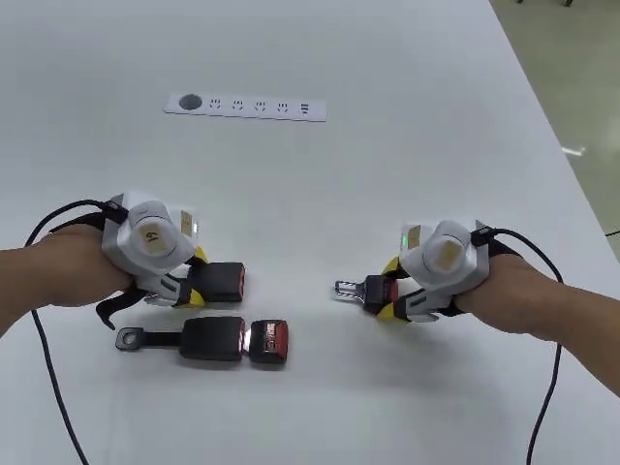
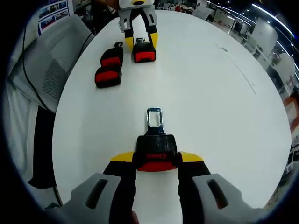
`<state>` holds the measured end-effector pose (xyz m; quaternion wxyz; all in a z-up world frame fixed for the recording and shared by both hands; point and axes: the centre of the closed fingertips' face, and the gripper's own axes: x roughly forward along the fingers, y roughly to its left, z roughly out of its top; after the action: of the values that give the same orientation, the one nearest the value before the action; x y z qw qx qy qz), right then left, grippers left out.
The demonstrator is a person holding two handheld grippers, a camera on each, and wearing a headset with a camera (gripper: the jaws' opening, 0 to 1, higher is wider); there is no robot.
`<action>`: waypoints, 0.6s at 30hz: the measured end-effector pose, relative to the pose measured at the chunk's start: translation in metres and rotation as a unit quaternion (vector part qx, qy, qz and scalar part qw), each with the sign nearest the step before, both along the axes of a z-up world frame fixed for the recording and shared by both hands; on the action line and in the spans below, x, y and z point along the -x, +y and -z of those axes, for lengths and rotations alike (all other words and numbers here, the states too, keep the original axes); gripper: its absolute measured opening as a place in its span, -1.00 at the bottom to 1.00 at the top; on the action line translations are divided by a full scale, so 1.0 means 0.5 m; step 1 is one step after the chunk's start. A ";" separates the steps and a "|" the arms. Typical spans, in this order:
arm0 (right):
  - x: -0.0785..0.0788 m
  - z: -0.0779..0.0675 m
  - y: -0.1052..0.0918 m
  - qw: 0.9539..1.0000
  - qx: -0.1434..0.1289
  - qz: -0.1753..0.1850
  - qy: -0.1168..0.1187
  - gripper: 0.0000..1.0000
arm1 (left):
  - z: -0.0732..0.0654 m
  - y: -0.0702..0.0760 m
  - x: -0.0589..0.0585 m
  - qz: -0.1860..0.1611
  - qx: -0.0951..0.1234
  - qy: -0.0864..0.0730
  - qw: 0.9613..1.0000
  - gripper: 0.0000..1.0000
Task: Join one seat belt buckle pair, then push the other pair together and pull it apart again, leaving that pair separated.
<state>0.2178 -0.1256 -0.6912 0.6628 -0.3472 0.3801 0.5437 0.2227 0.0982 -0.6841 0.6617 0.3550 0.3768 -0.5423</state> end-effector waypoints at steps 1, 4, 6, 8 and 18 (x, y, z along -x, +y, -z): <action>0.000 -0.001 0.001 1.000 0.001 0.001 0.000 -0.35 | 0.001 0.001 -0.001 0.000 0.000 0.000 1.000 -0.35; 0.003 -0.002 0.007 1.000 0.004 -0.002 -0.003 -0.35 | 0.003 0.002 -0.001 0.005 -0.001 0.000 1.000 -0.35; 0.003 -0.003 0.013 1.000 0.001 -0.002 -0.004 -0.35 | 0.000 -0.002 0.003 0.011 -0.004 0.001 1.000 -0.36; -0.002 -0.003 0.018 1.000 0.000 -0.001 -0.005 -0.35 | -0.001 -0.004 0.004 0.014 -0.006 0.004 1.000 -0.36; -0.012 -0.003 0.095 1.000 -0.018 -0.008 -0.007 -0.35 | -0.001 -0.004 0.005 0.012 -0.009 0.017 1.000 -0.35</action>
<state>0.2235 -0.0783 -0.6897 0.6671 -0.3420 0.3634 0.5532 0.2202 0.0960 -0.6835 0.6458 0.3562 0.3884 -0.5524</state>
